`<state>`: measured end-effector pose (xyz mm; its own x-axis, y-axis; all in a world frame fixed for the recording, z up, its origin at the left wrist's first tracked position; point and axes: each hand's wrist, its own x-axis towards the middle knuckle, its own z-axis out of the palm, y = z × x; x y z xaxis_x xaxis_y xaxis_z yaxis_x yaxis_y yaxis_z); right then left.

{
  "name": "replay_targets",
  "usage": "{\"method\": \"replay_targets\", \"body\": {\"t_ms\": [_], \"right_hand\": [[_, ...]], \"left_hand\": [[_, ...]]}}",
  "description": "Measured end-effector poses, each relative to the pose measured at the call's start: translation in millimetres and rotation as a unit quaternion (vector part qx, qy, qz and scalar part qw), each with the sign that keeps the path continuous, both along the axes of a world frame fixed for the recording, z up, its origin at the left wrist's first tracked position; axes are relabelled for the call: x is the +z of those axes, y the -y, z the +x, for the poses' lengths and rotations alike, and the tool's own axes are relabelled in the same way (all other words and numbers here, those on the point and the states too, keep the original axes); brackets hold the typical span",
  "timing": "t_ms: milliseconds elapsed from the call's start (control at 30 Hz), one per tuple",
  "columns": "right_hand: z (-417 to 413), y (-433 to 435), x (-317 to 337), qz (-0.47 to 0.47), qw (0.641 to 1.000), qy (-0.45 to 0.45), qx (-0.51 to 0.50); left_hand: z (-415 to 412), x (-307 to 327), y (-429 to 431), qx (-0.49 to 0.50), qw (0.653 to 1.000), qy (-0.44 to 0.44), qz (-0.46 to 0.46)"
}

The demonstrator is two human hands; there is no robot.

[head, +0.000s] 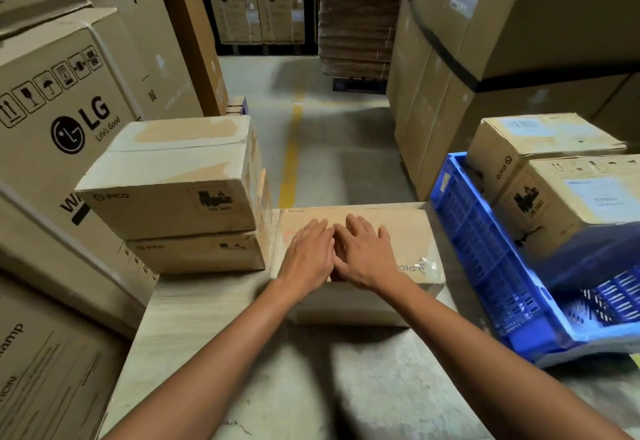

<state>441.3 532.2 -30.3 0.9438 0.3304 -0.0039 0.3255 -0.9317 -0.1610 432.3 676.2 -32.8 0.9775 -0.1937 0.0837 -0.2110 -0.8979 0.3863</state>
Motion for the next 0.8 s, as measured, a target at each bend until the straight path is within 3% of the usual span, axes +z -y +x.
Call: {"method": "replay_targets", "body": {"t_ms": [167, 500, 800], "right_hand": [[-8.1, 19.7, -21.1, -0.003, 0.999, -0.013, -0.041], [6.4, 27.1, 8.0, -0.041, 0.995, -0.09, 0.01], [-47.2, 43.9, -4.2, 0.016, 0.997, 0.073, 0.029]], "left_hand": [[-0.6, -2.7, 24.4, -0.024, 0.999, -0.014, -0.03], [2.2, 4.5, 34.3, -0.004, 1.0, -0.013, -0.002], [-58.9, -19.4, 40.6, -0.034, 0.982, 0.163, -0.084]]}}
